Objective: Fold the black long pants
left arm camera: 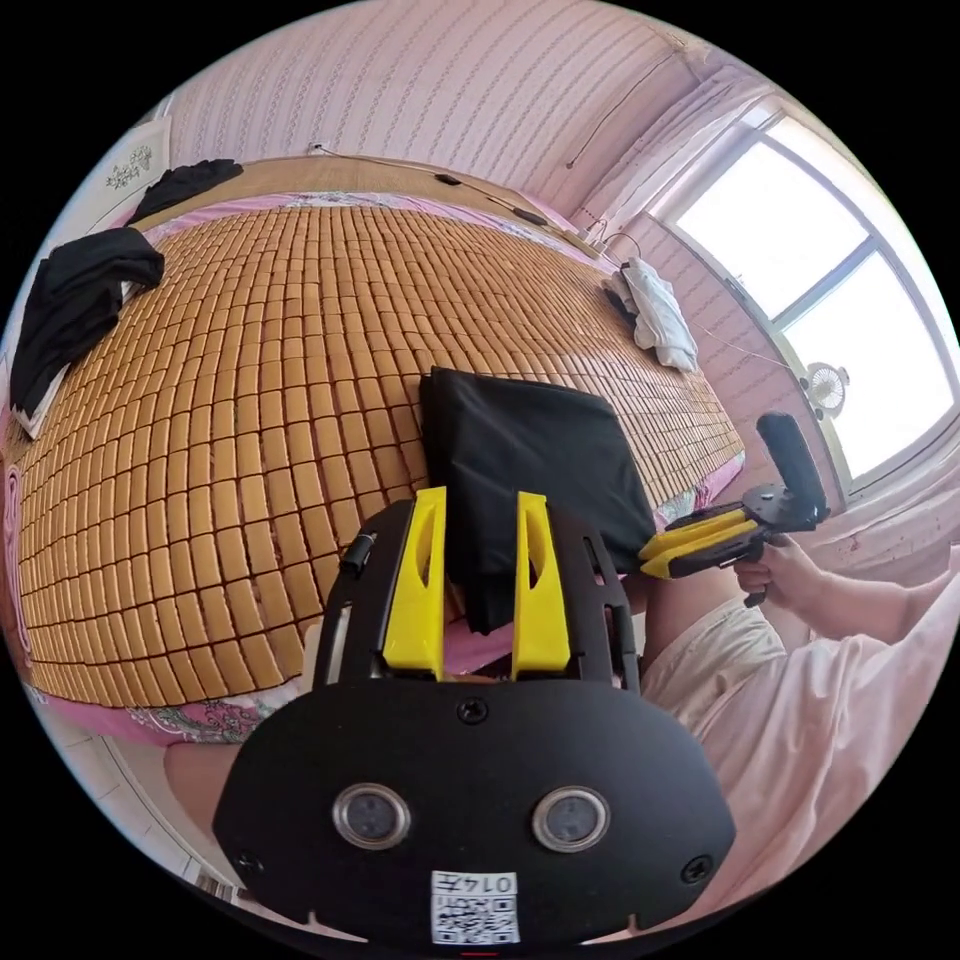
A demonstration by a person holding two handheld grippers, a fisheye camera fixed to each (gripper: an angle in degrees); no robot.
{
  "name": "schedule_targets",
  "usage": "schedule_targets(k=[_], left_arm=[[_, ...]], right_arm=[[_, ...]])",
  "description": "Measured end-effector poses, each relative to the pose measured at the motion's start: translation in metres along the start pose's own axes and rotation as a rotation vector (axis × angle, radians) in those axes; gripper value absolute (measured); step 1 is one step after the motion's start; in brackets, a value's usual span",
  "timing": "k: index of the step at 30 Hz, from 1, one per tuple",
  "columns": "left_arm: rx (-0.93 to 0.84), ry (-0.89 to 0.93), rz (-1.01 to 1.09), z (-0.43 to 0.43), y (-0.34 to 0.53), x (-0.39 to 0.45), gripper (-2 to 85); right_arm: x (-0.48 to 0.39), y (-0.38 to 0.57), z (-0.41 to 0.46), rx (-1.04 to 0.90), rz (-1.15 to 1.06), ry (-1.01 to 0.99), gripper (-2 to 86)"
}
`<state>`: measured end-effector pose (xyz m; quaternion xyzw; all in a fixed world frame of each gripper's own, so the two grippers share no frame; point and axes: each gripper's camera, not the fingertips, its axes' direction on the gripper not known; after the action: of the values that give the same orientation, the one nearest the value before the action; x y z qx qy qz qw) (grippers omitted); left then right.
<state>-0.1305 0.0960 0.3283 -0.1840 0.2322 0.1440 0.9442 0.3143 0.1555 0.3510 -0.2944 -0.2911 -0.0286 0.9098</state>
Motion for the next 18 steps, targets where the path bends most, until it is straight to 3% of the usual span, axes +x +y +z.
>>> schedule_targets(k=[4, 9, 18], left_arm=[[-0.108, 0.036, -0.060, 0.036, -0.030, -0.030, 13.5], [-0.129, 0.065, -0.076, 0.050, -0.041, -0.051, 12.6], [-0.115, 0.149, -0.089, 0.055, -0.045, -0.081, 5.2]], right_arm=[[0.030, -0.004, -0.020, 0.149, 0.187, 0.081, 13.3], [0.046, -0.011, -0.005, 0.154, 0.282, 0.012, 13.0], [0.017, -0.025, -0.013, 0.156, 0.193, -0.048, 4.9]])
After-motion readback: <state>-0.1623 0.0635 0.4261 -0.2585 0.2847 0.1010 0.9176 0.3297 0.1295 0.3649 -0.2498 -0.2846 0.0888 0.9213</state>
